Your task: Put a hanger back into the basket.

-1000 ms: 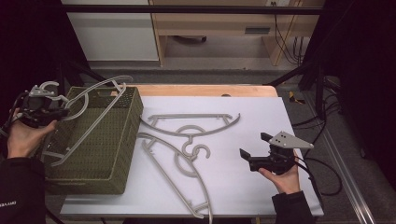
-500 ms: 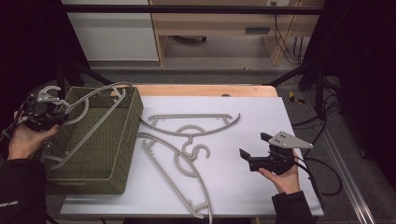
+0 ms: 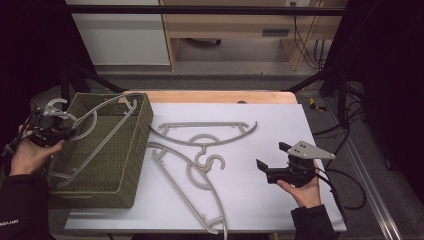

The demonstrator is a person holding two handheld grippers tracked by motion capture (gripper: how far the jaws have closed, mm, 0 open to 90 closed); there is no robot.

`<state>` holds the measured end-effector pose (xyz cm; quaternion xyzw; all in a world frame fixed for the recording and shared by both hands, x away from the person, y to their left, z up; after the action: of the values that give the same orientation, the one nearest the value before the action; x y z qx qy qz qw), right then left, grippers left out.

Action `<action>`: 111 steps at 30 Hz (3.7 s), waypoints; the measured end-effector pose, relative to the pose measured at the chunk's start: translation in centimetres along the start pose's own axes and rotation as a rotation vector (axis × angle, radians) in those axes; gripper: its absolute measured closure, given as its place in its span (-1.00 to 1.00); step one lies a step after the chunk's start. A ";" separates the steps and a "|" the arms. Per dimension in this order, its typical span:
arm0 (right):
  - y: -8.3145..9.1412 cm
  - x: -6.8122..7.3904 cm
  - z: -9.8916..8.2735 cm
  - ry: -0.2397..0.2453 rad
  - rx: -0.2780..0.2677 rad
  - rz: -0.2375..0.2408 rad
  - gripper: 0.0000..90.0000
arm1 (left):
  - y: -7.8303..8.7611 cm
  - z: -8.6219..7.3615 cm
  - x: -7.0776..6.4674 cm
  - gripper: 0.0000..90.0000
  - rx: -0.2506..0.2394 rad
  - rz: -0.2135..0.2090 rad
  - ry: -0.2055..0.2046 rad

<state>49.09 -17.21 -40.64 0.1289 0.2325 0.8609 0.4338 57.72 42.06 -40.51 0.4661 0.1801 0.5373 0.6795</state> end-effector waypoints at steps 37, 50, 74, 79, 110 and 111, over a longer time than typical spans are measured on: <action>-0.5 1.4 1.1 0.011 -0.011 0.027 -0.84 | 4.1 2.0 -7.4 -0.14 -0.309 -0.158 0.039; -1.4 2.4 1.2 0.003 0.006 0.048 -0.82 | 7.1 2.6 -16.1 -0.64 -0.503 -0.333 0.028; -6.0 7.3 0.6 0.056 0.138 0.105 -0.76 | 6.5 0.9 -24.0 -0.82 -0.521 -0.448 -0.083; -7.1 8.2 0.4 0.070 0.181 0.119 -0.67 | 6.3 0.7 -24.0 -0.82 -0.519 -0.461 -0.079; -14.0 12.4 -4.1 0.140 0.516 0.152 0.13 | 6.0 0.3 -24.1 -0.81 -0.495 -0.450 -0.106; -14.1 12.4 -4.2 0.147 0.524 0.151 0.16 | 6.0 0.3 -24.1 -0.81 -0.496 -0.451 -0.106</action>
<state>49.68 -1.13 -51.23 0.1906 0.4677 0.8084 0.3022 45.95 20.22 -41.52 0.2621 0.1069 0.3760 0.8824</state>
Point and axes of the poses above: each handheld gripper's, and its own axes: y roughly backward along the jaws, z roughly out of its top, x roughly to its left, the point moved 9 cm from there along -y, roughly forward along the jaws, and after that the axes turned 8 degrees about x, right-handed, at the moved point
